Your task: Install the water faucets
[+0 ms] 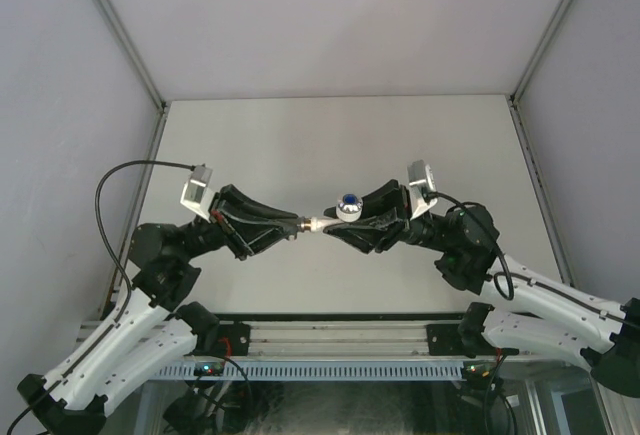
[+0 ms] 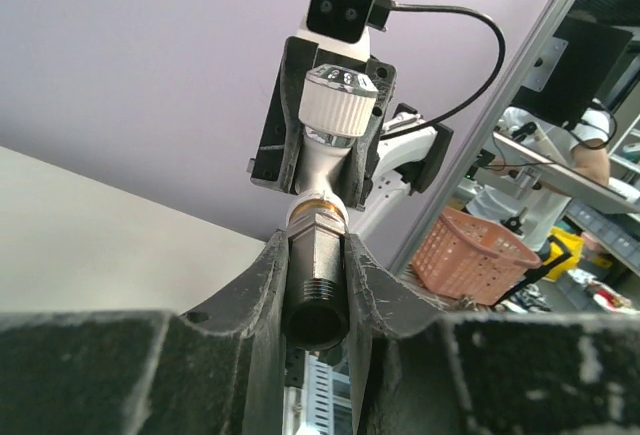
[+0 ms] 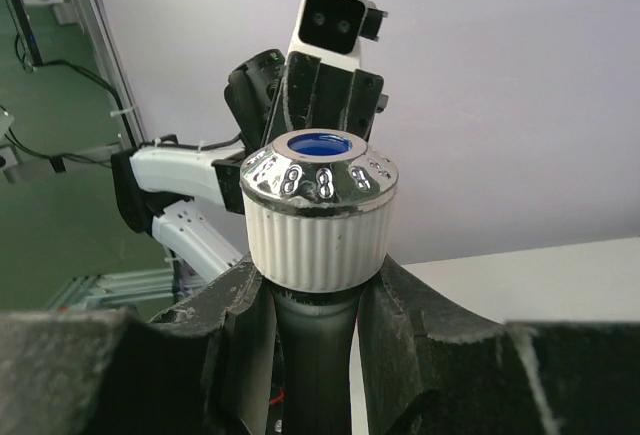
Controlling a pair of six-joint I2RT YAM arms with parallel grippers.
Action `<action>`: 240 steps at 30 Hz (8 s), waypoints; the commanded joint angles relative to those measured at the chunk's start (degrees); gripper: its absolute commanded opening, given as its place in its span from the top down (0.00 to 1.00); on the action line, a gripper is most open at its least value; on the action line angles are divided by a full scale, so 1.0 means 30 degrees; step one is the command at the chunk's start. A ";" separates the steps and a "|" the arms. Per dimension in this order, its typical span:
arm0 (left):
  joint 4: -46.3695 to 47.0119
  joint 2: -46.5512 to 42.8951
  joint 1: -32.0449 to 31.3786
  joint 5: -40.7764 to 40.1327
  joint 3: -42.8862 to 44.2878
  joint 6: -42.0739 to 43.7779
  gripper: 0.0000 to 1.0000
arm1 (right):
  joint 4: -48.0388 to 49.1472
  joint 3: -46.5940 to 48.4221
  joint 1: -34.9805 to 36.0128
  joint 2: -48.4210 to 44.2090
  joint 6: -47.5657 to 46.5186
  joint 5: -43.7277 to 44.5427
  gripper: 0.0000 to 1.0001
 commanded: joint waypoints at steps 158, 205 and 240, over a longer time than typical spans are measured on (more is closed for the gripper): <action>-0.5622 0.0779 0.3262 -0.2584 -0.1466 -0.7433 0.10 | 0.0692 -0.4130 -0.4228 0.0591 1.5296 0.4179 1.00; -0.4283 0.2692 0.0899 -0.1440 0.0953 -0.0619 1.00 | -0.0763 -0.3495 -0.3767 0.1286 1.7185 0.3511 1.00; -0.5092 -0.0086 0.0123 0.0946 0.1017 1.1579 1.00 | -0.2116 -0.2213 -0.4462 -0.0298 0.9131 -0.0875 0.13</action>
